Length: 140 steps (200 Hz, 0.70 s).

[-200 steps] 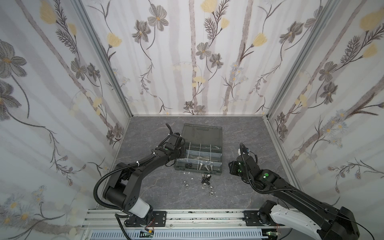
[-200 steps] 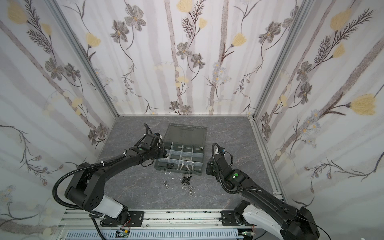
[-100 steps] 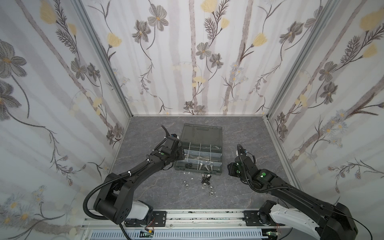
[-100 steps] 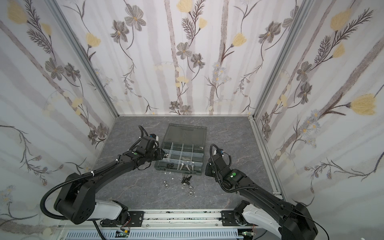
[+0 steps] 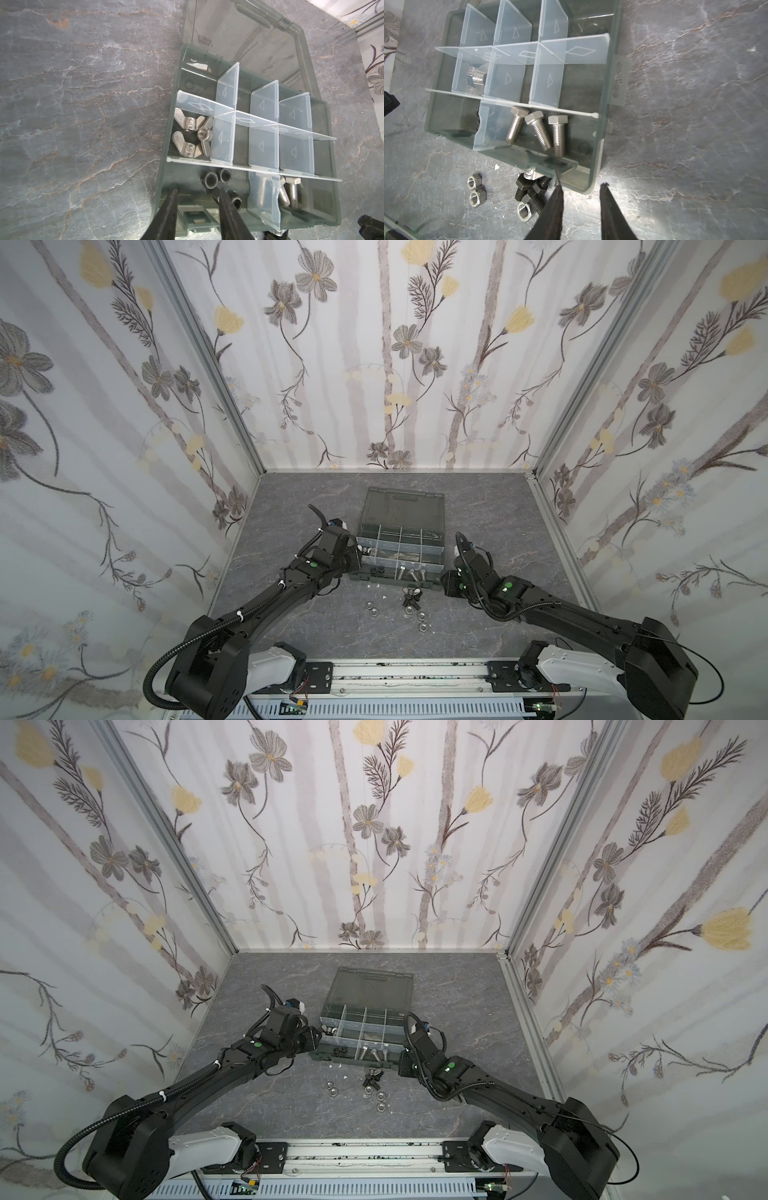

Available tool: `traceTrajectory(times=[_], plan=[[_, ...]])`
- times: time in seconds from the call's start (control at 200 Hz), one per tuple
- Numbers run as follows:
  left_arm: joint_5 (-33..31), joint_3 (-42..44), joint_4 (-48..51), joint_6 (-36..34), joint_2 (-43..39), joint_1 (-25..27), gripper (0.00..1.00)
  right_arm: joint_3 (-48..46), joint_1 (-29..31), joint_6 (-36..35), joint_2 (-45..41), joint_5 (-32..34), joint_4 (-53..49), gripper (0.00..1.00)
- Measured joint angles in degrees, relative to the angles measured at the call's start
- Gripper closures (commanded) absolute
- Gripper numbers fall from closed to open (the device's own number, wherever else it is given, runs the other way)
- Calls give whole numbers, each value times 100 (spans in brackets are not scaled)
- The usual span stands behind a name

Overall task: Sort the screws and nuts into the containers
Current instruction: 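Draw the left gripper back while the right gripper moves over the pile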

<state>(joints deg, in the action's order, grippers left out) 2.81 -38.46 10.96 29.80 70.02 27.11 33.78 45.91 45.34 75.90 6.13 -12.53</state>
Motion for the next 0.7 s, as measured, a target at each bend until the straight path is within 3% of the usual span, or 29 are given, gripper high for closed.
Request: traceTrajectory(times=[0.21, 0.7], plan=[[-4, 138, 0, 92, -107, 0, 63, 341, 483, 4, 678, -127, 225, 69], [-17, 387, -2, 212, -317, 0, 63, 916, 892, 17, 1775, -302, 313, 67]])
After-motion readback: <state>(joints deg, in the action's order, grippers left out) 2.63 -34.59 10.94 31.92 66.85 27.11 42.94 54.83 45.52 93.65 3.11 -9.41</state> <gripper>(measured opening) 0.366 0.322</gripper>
